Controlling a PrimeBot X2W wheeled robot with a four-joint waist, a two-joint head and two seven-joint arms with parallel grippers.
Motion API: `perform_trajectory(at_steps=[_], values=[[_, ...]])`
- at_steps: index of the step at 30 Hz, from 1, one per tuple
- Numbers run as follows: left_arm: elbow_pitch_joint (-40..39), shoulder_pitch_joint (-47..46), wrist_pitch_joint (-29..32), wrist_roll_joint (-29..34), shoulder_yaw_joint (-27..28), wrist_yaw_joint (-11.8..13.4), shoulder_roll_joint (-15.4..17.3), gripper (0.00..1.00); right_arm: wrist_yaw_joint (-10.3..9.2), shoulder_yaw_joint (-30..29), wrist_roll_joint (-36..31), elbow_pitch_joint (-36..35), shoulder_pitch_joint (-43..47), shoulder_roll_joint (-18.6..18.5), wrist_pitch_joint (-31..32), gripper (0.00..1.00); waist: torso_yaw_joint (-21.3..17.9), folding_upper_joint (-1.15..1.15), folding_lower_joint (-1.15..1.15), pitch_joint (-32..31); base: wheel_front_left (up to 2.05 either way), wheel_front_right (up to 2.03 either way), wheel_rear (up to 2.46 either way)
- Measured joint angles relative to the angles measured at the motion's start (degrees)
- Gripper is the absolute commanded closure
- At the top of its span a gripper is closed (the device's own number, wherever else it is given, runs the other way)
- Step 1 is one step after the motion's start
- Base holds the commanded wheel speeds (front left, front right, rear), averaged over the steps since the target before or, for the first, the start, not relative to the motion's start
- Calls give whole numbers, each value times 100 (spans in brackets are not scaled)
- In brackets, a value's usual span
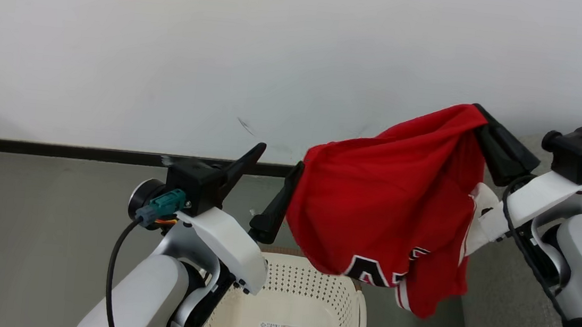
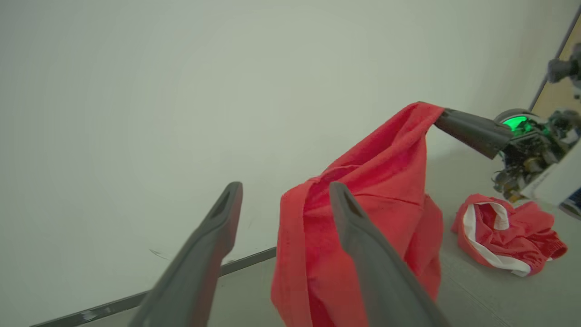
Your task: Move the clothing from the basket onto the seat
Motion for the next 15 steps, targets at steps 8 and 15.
perform_trajectory(at_steps=[8, 15], values=[[207, 283, -216, 0, -208, -158, -10, 0, 0, -623, -224, -430, 249, -270, 0, 100, -279, 0, 0, -68, 0, 0, 0], [338, 436, -380, 1, -422, -353, -13, 0, 0, -1373, -402, -788, 795, -510, 0, 100, -555, 0, 0, -145, 0, 0, 0]])
